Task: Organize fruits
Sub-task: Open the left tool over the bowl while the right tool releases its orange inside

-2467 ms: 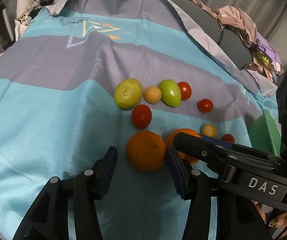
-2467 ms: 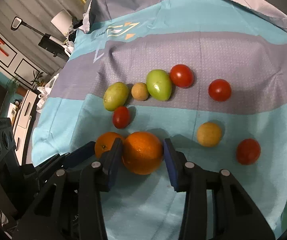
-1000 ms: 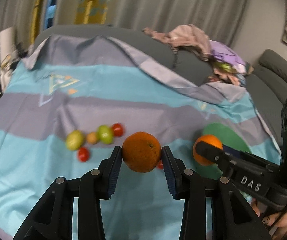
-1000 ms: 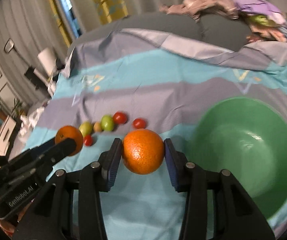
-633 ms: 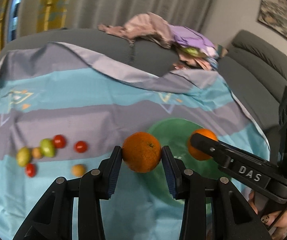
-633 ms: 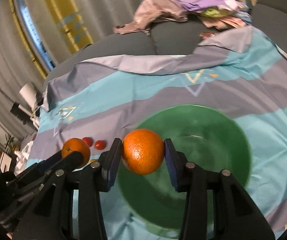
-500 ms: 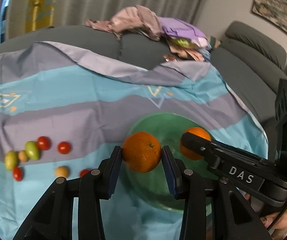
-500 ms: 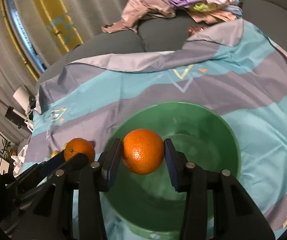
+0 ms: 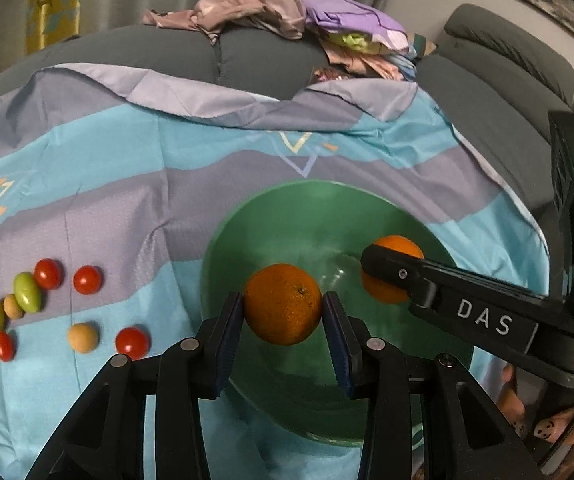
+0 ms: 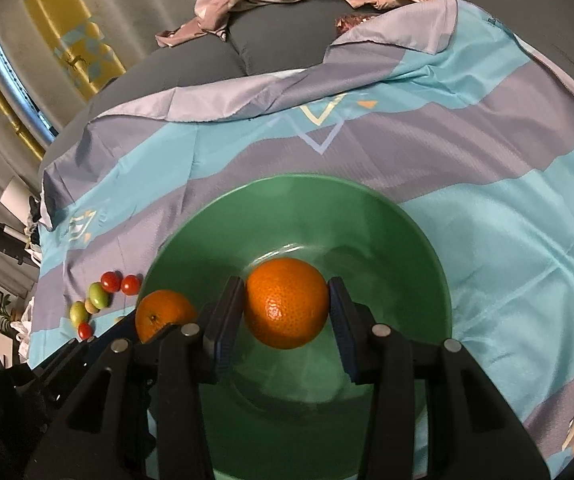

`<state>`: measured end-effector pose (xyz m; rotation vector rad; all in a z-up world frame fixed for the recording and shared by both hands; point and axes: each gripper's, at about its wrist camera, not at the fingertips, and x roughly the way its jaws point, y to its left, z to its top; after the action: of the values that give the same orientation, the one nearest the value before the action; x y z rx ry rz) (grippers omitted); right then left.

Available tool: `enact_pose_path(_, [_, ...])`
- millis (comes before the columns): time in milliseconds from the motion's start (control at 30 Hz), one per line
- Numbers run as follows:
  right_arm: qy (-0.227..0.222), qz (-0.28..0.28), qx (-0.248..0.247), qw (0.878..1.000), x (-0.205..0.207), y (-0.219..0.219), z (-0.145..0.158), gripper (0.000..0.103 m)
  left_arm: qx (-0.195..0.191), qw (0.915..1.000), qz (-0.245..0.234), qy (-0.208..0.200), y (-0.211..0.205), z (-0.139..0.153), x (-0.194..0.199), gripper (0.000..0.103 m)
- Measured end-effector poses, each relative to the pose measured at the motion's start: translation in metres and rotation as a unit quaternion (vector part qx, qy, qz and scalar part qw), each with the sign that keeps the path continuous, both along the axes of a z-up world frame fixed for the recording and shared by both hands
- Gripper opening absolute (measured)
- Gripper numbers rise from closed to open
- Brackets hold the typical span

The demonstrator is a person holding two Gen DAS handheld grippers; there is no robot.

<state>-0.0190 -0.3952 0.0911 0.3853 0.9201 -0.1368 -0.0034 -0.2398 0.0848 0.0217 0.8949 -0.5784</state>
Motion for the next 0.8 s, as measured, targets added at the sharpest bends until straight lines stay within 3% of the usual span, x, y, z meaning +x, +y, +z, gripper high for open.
enact_pose_path(100, [-0.010, -0.005, -0.004, 1.000, -0.002, -0.001, 0.005, 0.051, -0.005, 0.9999, -0.001, -0.011, 0.001, 0.003, -0.002, 0.040])
enact_pose_path(167, [-0.021, -0.006, -0.009, 1.000, -0.005, 0.000, 0.010, 0.065, -0.012, 0.9997, -0.005, -0.019, 0.006, 0.008, -0.005, 0.040])
enact_pose_path(333, [-0.037, 0.000, -0.014, 0.999, -0.006, 0.008, 0.018, 0.065, -0.016, 0.9994, 0.018, -0.026, 0.039, 0.023, -0.004, 0.042])
enact_pose_path(467, [-0.047, 0.010, -0.020, 0.999, -0.006, 0.018, 0.023, 0.067, -0.020, 0.9967, 0.073, -0.030, 0.091, 0.036, -0.002, 0.057])
enact_pose_path(600, [-0.060, 0.026, -0.025, 0.998, -0.005, 0.034, 0.029, 0.067, -0.017, 0.9911, 0.127, -0.033, 0.144, 0.043, 0.002, 0.060])
enact_pose_path(733, [-0.069, 0.056, -0.029, 0.996, -0.004, 0.057, 0.031, 0.069, -0.001, 0.9804, 0.193, -0.040, 0.193, 0.039, 0.008, 0.073])
enact_pose_path(800, [-0.072, 0.073, -0.032, 0.994, -0.001, 0.071, 0.031, 0.069, 0.000, 0.9744, 0.222, -0.034, 0.217, 0.026, 0.013, 0.074])
